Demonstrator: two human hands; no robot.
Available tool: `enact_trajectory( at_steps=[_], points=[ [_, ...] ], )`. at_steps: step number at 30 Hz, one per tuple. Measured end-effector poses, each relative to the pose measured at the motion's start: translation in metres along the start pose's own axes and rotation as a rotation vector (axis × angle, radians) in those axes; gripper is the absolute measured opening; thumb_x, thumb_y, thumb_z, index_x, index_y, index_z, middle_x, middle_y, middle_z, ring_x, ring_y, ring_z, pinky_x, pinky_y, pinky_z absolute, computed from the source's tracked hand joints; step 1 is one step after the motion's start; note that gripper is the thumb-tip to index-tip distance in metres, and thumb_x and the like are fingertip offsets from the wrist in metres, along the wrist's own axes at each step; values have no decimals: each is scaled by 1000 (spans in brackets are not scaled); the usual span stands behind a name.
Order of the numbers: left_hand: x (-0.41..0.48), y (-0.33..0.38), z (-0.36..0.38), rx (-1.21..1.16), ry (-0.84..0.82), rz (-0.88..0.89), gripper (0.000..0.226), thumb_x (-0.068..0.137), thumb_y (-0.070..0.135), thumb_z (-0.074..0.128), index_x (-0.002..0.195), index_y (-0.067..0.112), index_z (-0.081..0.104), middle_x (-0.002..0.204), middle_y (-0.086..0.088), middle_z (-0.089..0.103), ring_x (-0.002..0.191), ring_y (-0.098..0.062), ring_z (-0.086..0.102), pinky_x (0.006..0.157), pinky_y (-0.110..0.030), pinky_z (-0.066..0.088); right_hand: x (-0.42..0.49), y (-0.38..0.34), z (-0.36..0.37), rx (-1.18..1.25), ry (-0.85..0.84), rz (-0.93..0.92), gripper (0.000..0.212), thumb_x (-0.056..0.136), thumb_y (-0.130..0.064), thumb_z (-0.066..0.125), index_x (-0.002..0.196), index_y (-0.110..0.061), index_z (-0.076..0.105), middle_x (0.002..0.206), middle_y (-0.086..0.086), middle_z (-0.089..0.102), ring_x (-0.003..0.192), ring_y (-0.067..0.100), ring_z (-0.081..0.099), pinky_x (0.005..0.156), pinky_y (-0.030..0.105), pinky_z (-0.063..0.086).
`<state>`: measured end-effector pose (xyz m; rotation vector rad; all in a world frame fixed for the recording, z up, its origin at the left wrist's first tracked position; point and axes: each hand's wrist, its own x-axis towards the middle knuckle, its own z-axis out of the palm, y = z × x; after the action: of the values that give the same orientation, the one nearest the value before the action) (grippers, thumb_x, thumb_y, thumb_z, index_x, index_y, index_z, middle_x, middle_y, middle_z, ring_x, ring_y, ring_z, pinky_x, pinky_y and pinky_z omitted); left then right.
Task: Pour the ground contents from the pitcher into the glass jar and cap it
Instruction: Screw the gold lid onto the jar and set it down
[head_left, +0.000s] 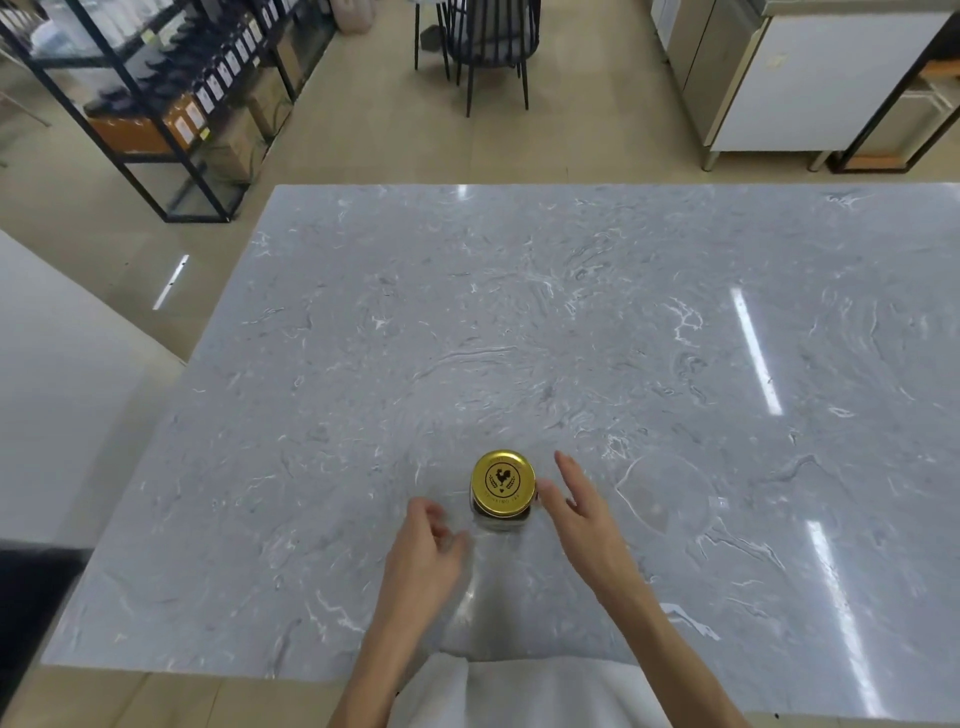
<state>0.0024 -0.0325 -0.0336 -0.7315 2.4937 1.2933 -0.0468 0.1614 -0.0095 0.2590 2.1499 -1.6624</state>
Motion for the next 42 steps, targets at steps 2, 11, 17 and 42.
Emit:
enact_trajectory(
  at_steps=[2,11,17,42],
  points=[
    [6,4,-2,-130,-64,-7,41,102,17,61,138,24,45,121,3,61,107,-15,62,97,-36,53,-9,8,-2,81,12,137,58,102,-45,48,155,-33,30,162,-7,30,147,16,32,121,41,28],
    [11,18,29,-875,-410,-70,57,107,29,43,159,40,23,164,9,37,152,-9,31,128,-38,17,-8,0,11,545,-134,202,59,102,-48,42,156,-33,24,166,-8,20,150,12,27,121,37,30],
    [47,48,25,-730,-381,-18,93,82,79,57,159,50,14,166,21,27,152,1,24,129,-39,16,32,-30,26,254,-70,117,74,99,-61,35,159,-30,5,167,-17,-5,153,5,9,126,41,18],
    [172,149,-6,-599,-59,47,78,105,59,35,158,43,-20,173,0,0,158,-24,12,125,-49,14,157,-121,-16,50,3,3,49,106,-28,41,154,-21,35,159,7,36,144,24,38,118,46,34]
  ],
)
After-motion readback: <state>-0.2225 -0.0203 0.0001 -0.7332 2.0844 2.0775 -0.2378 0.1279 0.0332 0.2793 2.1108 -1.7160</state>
